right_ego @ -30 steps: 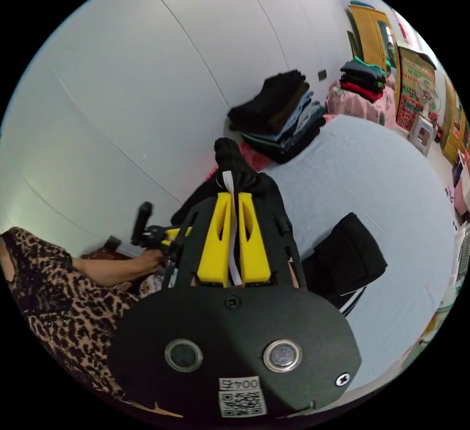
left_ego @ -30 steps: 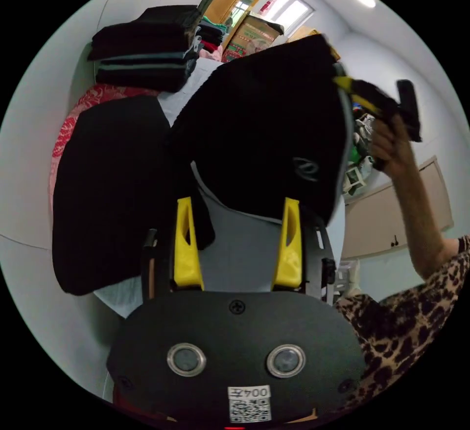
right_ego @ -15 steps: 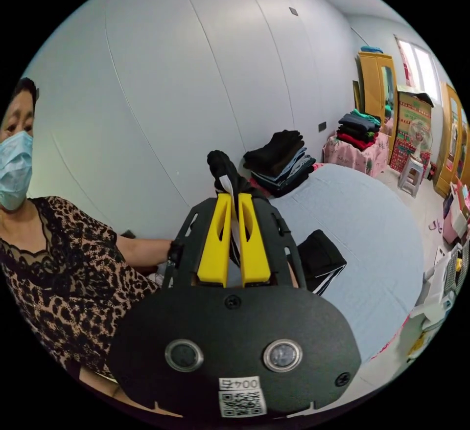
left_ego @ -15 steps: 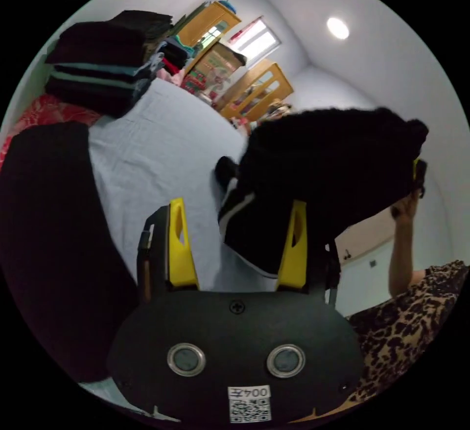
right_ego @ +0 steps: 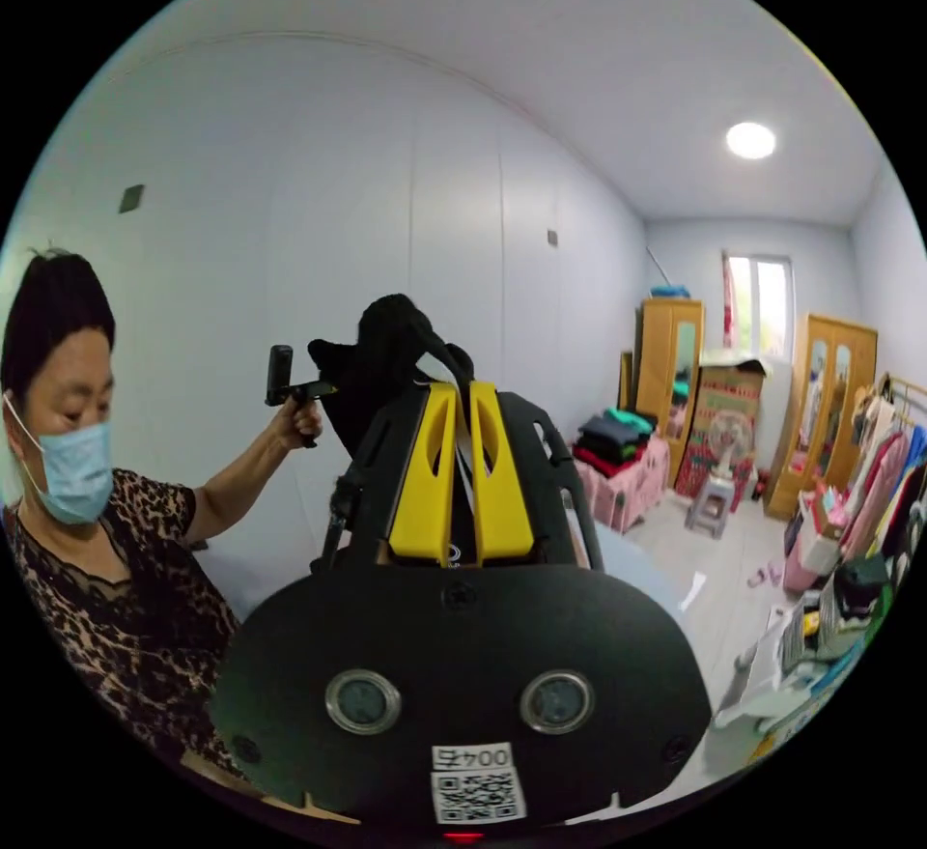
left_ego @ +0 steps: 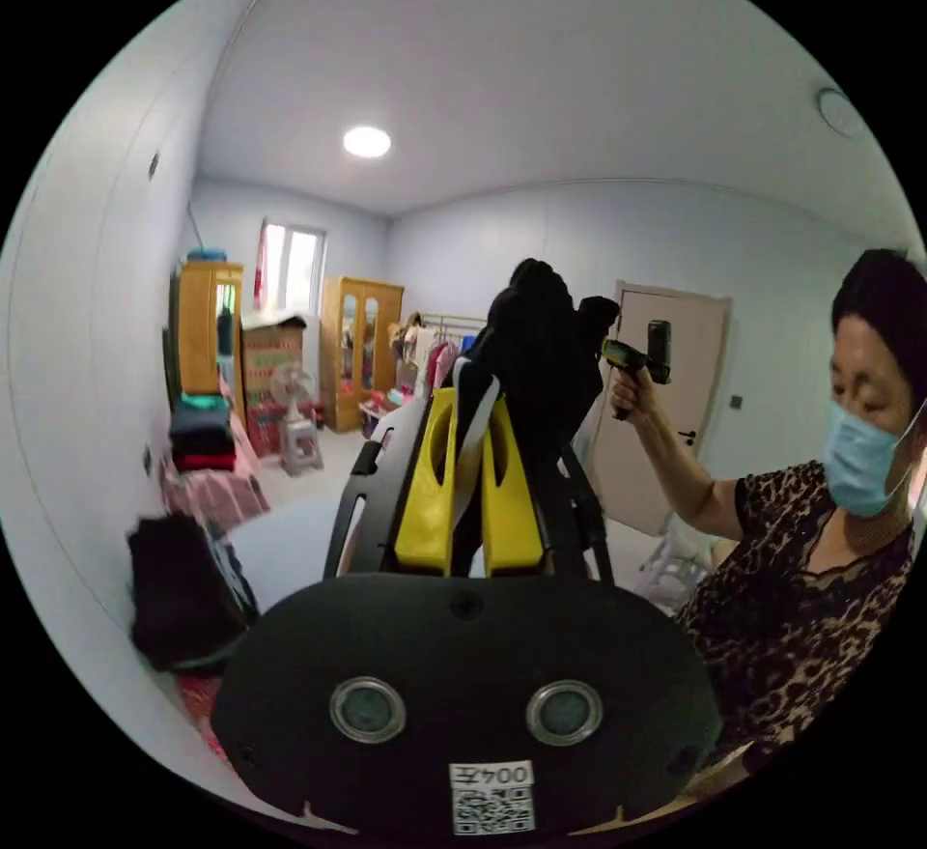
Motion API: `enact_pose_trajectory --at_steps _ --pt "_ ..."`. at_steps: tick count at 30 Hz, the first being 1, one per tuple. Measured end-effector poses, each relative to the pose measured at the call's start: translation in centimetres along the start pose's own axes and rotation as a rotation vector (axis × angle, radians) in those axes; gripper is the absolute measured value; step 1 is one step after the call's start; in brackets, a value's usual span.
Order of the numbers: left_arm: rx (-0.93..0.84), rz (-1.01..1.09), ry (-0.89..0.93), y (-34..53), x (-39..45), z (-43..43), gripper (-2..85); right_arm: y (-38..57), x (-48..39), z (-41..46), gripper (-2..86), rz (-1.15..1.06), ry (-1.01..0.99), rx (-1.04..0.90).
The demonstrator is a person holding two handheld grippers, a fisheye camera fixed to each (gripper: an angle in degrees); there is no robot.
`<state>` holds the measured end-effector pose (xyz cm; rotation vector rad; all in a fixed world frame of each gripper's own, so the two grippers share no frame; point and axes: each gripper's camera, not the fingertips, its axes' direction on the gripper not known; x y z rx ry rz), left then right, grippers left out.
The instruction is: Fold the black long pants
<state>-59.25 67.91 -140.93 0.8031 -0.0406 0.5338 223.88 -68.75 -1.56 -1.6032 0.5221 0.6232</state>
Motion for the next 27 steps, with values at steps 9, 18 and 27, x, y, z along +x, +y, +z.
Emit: enact_pose_trajectory --at_steps 9,18,27 --pt "0.14 0.262 -0.22 -15.7 20.9 -13.6 2.1 -9.7 -6.5 -9.0 2.4 -0.25 -0.126 0.203" --pt "0.142 0.278 -0.277 -19.9 25.4 -14.7 4.2 -12.5 -4.2 -5.5 2.6 -0.189 -0.295 0.226" --pt "0.005 0.04 -0.132 -15.2 8.0 -4.6 4.9 -9.7 3.6 6.1 3.1 -0.002 -0.147 0.145"
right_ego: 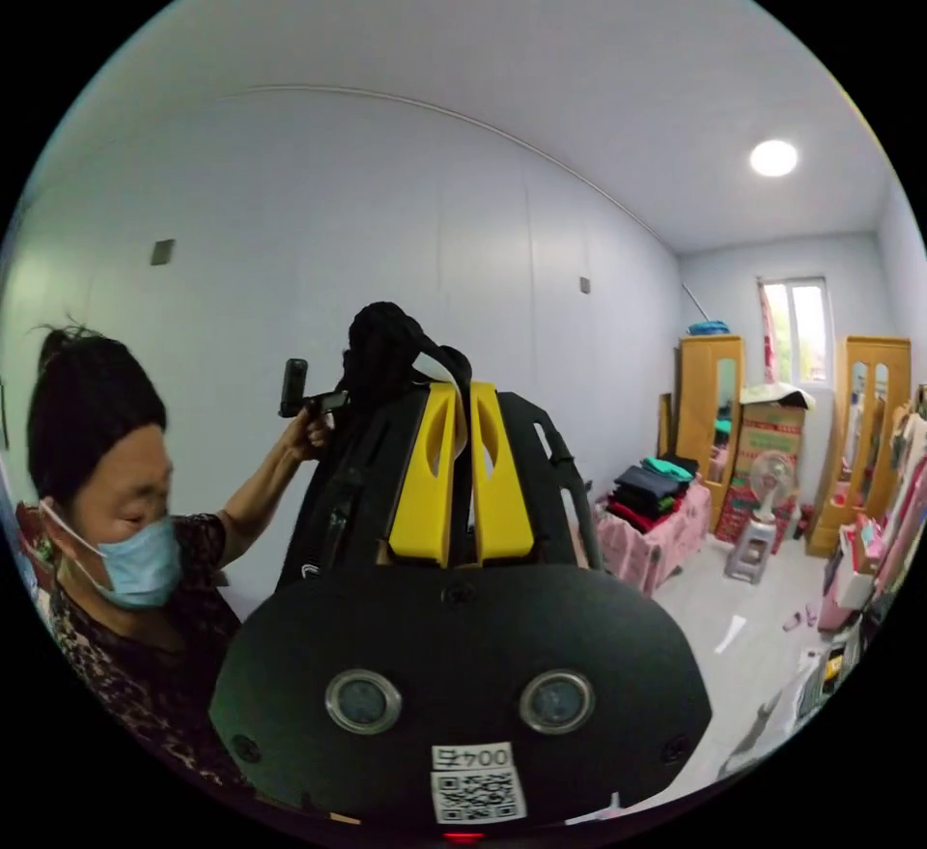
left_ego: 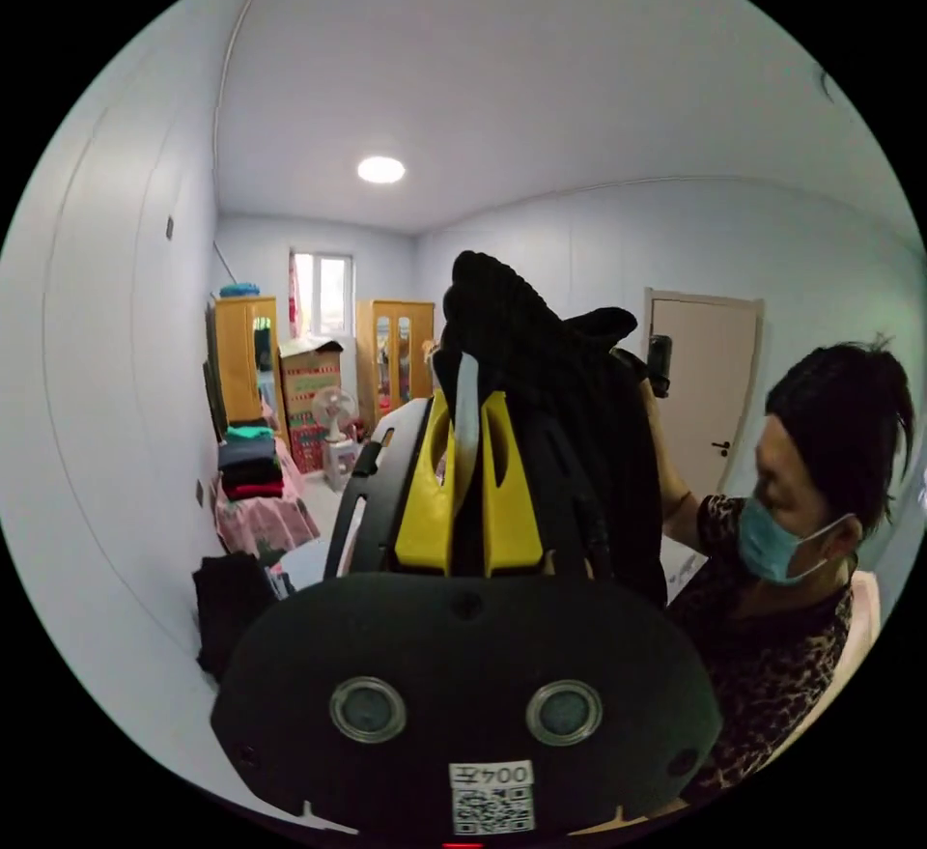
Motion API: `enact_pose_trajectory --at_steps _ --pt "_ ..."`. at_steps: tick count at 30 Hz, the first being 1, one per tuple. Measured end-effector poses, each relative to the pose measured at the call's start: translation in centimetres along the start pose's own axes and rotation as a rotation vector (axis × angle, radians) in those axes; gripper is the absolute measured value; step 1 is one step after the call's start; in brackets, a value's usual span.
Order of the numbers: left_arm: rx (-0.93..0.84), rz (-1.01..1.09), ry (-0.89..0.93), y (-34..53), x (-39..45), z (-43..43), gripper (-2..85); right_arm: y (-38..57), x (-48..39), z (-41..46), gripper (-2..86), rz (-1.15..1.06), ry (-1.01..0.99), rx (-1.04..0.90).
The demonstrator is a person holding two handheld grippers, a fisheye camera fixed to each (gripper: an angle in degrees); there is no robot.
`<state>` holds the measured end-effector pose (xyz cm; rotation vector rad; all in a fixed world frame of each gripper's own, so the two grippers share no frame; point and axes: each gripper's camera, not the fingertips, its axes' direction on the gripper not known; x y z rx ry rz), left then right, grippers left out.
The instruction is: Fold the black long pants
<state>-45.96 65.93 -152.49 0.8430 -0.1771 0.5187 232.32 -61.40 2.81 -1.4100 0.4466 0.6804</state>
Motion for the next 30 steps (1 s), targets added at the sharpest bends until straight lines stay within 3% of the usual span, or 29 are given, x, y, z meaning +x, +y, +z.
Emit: enact_pose_trajectory --at_steps 3,5,7,10,14,20,25,30 --pt "-0.056 -0.091 0.015 2.2 -8.1 8.1 6.2 0.8 6.3 6.8 4.9 0.045 0.215 -0.08" --pt "-0.099 -0.096 -0.062 2.9 -13.3 14.4 8.7 1.0 12.7 12.5 8.0 0.091 0.398 -0.19" --pt "-0.274 -0.172 -0.224 4.5 -20.4 22.9 13.3 1.9 21.7 18.5 11.5 0.249 0.603 -0.369" --pt "-0.282 -0.344 -0.274 10.3 -25.9 27.1 15.0 4.0 25.2 20.4 11.5 0.275 0.735 -0.357" --pt "-0.253 -0.408 -0.253 18.7 -27.6 27.6 14.8 9.1 24.6 21.6 10.9 0.206 0.642 -0.41" --pt "-0.419 -0.478 -0.165 35.8 -26.7 24.9 14.0 23.3 21.5 21.5 9.3 0.295 0.393 -0.627" --pt "-0.588 -0.594 -0.117 54.0 -19.1 18.1 13.2 36.5 16.3 22.8 9.6 0.534 0.107 -0.837" --pt "-0.661 -0.854 -0.232 69.4 -11.0 8.5 12.6 43.9 13.2 26.2 9.6 0.833 -0.183 -0.911"
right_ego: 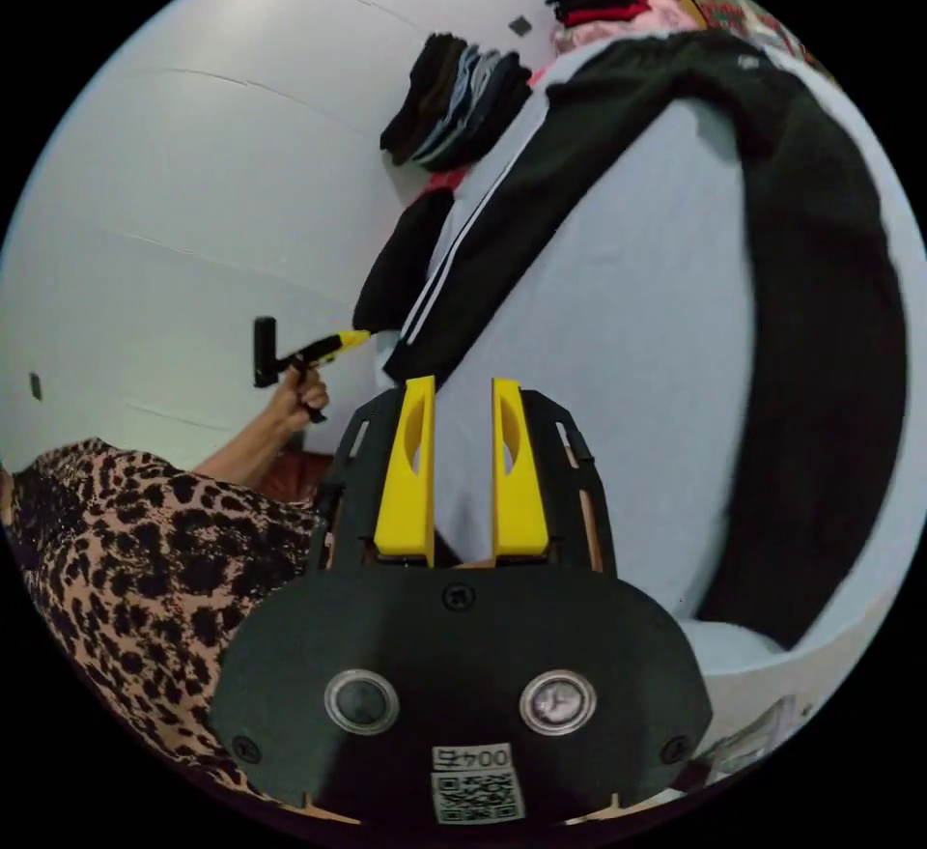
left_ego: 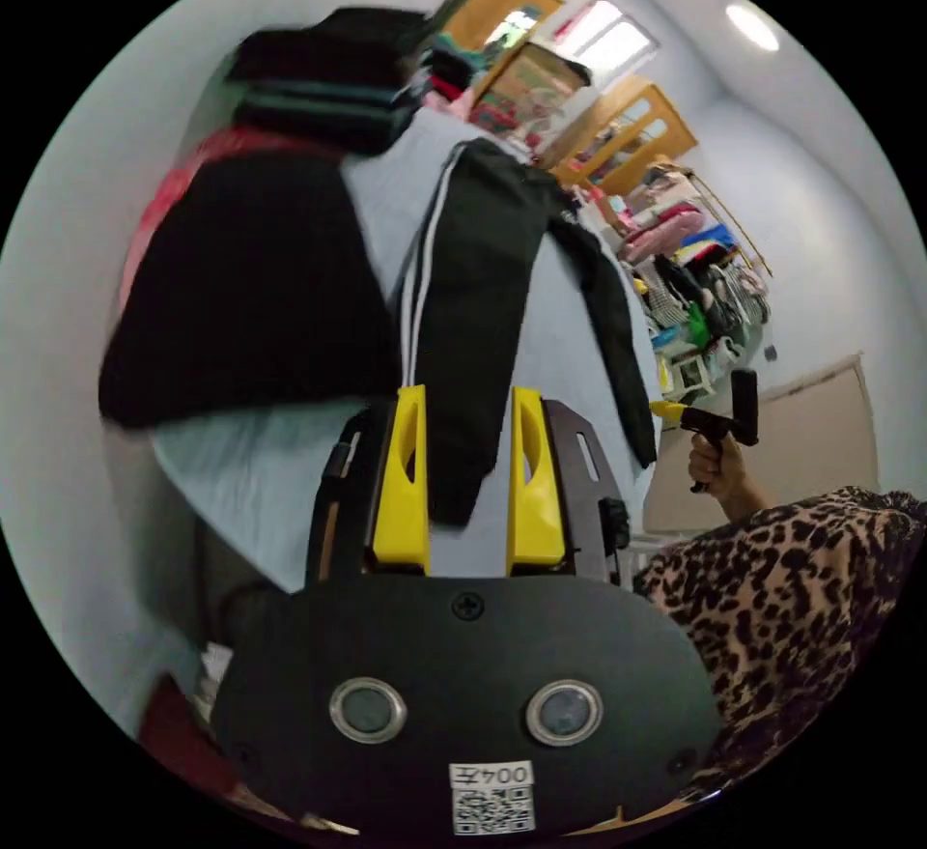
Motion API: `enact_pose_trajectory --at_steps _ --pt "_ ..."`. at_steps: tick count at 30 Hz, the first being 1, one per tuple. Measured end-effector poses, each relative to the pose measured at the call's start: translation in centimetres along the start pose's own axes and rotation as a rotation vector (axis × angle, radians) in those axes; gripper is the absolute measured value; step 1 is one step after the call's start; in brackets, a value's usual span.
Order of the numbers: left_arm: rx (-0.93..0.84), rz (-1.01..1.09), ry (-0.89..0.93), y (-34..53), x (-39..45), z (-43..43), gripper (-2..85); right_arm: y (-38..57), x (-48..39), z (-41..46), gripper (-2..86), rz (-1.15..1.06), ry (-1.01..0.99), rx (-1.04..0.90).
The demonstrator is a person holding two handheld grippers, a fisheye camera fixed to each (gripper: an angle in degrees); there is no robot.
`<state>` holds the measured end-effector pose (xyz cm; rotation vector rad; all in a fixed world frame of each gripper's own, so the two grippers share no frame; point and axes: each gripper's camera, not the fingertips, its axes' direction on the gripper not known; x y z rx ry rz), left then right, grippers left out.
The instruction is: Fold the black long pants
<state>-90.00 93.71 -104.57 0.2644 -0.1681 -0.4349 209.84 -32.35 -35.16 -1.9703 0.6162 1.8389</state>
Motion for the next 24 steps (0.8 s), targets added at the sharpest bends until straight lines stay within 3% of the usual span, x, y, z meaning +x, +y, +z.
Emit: enact_pose_trajectory --at_steps 6,11,18,24 --pt "0.005 -0.241 0.06 9.8 -8.1 0.9 12.9 -2.4 -0.6 7.5 9.8 0.122 -0.225 -0.164" --pt "-0.023 -0.192 0.059 10.2 -12.3 1.7 13.3 -6.0 -2.0 11.1 10.0 0.189 -0.229 -0.199" --pt "-0.093 -0.109 0.191 9.0 -17.7 3.9 12.8 -10.1 -4.3 15.0 10.5 0.281 -0.212 -0.159" --pt "-0.128 -0.09 0.277 9.6 -20.2 5.3 4.6 -13.1 -5.9 17.5 5.7 0.34 -0.188 -0.15"
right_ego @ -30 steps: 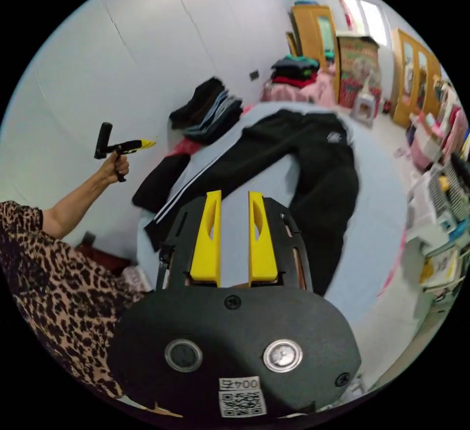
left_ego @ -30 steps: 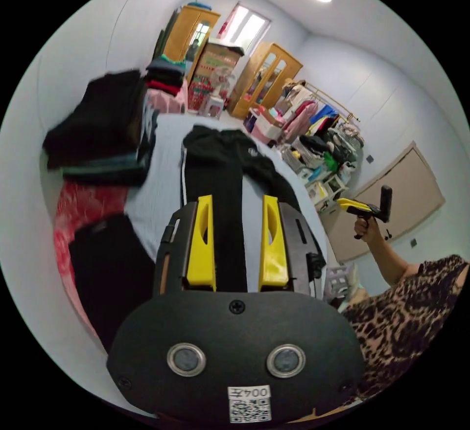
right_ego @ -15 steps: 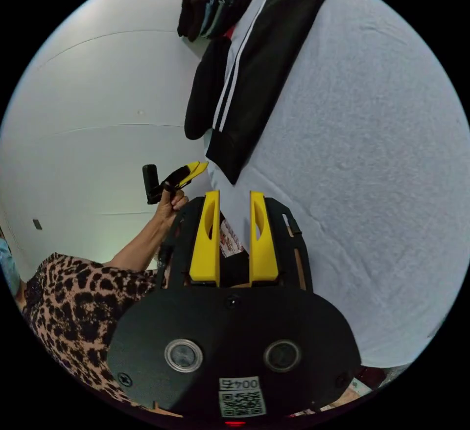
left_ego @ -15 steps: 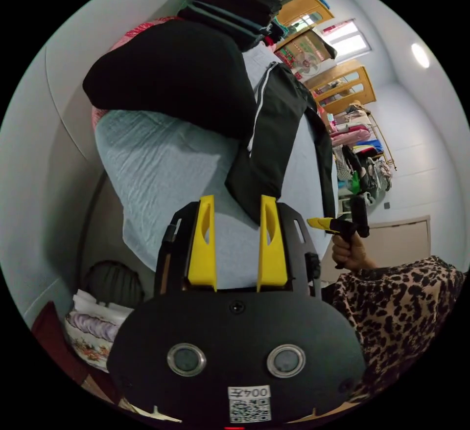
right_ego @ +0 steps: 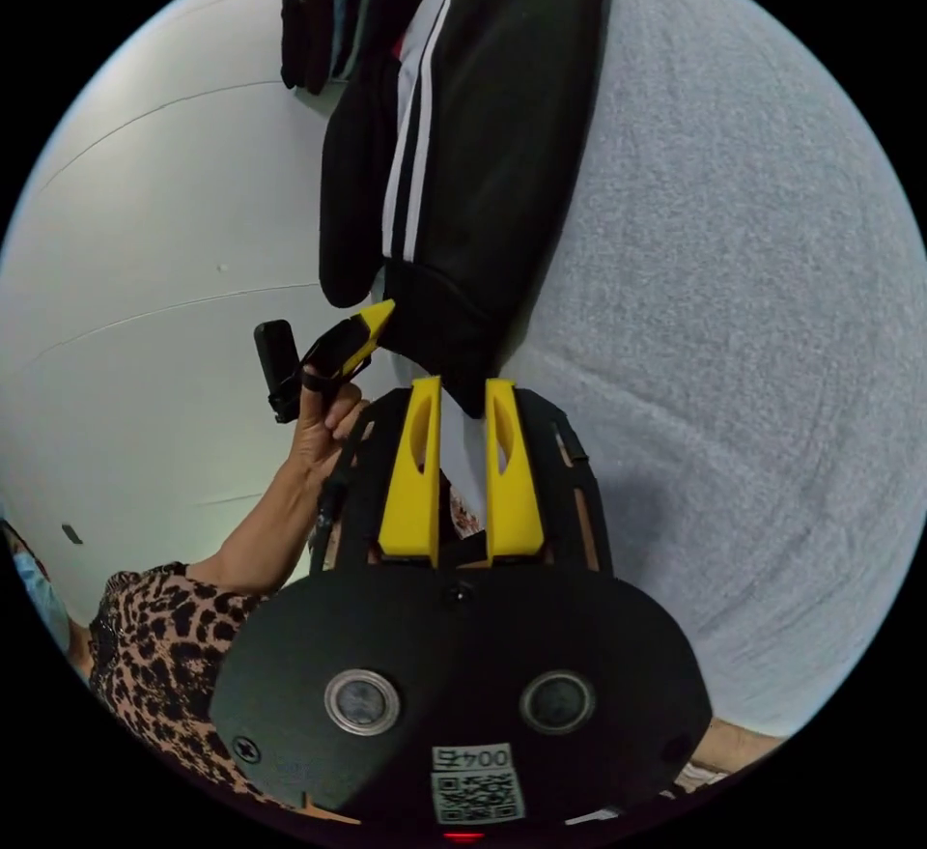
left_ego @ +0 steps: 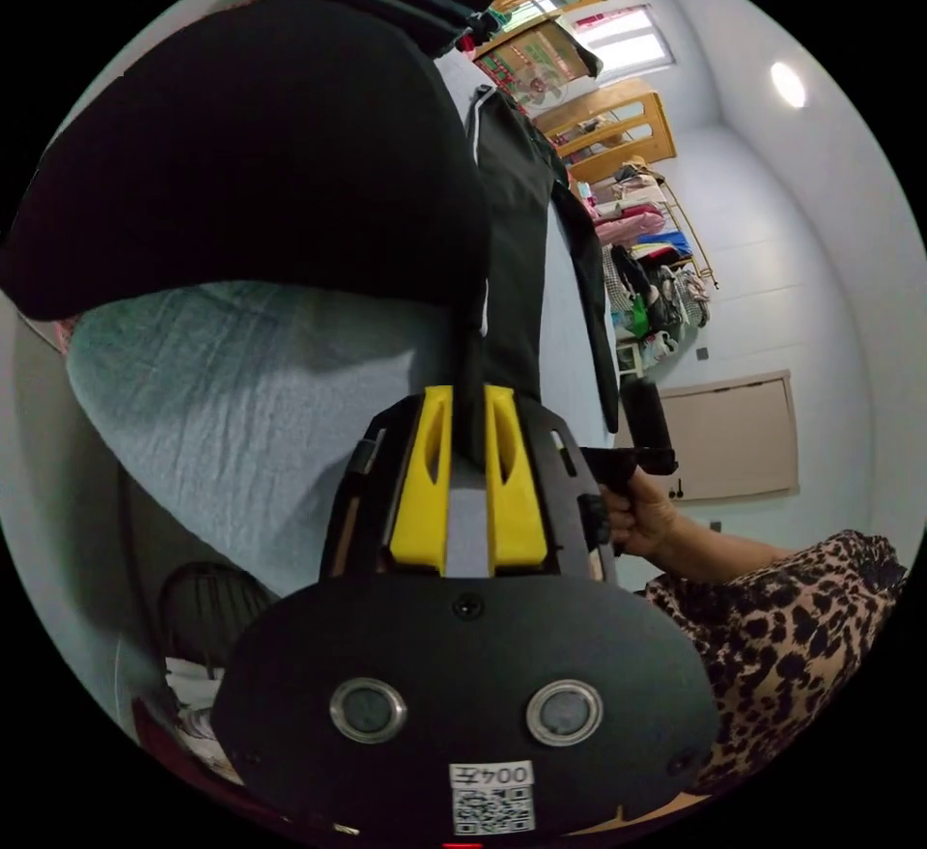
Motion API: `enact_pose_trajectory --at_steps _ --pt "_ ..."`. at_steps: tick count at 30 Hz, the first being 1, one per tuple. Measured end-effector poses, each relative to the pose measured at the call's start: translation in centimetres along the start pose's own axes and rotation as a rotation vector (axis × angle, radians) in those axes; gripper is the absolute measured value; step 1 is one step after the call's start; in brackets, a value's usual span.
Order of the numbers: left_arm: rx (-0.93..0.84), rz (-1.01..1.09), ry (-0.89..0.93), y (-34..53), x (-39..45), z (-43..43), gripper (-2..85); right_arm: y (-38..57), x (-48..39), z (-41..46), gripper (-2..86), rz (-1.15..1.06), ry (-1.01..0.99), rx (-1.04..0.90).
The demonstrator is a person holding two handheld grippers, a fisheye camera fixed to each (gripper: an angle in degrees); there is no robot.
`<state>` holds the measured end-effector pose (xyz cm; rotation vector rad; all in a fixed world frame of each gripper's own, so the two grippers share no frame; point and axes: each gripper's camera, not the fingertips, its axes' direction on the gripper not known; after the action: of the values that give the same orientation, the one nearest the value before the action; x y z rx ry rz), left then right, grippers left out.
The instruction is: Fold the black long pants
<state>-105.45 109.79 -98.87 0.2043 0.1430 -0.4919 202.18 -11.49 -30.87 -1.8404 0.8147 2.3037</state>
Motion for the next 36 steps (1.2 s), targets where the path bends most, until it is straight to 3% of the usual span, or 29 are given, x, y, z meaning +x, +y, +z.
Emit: enact_pose_trajectory --at_steps 6,14,22,26,30,36 --pt "0.001 -0.106 0.164 2.2 -0.4 -0.9 2.4 -0.3 -4.7 -2.3 3.4 -0.034 0.094 0.002" --pt "-0.05 -0.144 0.221 8.6 -0.9 -0.6 2.0 3.8 -8.2 -4.0 3.4 -0.052 0.207 0.02" --pt "-0.165 -0.082 0.02 12.0 -3.7 4.3 2.1 3.0 -4.7 1.0 4.2 0.034 0.268 -0.04" --pt "-0.181 -0.061 0.018 13.1 -3.9 4.9 2.4 3.8 -5.4 0.9 4.7 -0.029 0.231 -0.045" --pt "-0.142 -0.044 -0.055 15.5 -2.8 3.0 2.6 7.3 -5.3 -5.4 7.3 -0.082 0.179 0.111" --pt "-0.028 0.047 -0.068 18.2 3.9 3.7 4.6 14.7 3.4 -21.4 8.2 0.096 0.222 0.491"
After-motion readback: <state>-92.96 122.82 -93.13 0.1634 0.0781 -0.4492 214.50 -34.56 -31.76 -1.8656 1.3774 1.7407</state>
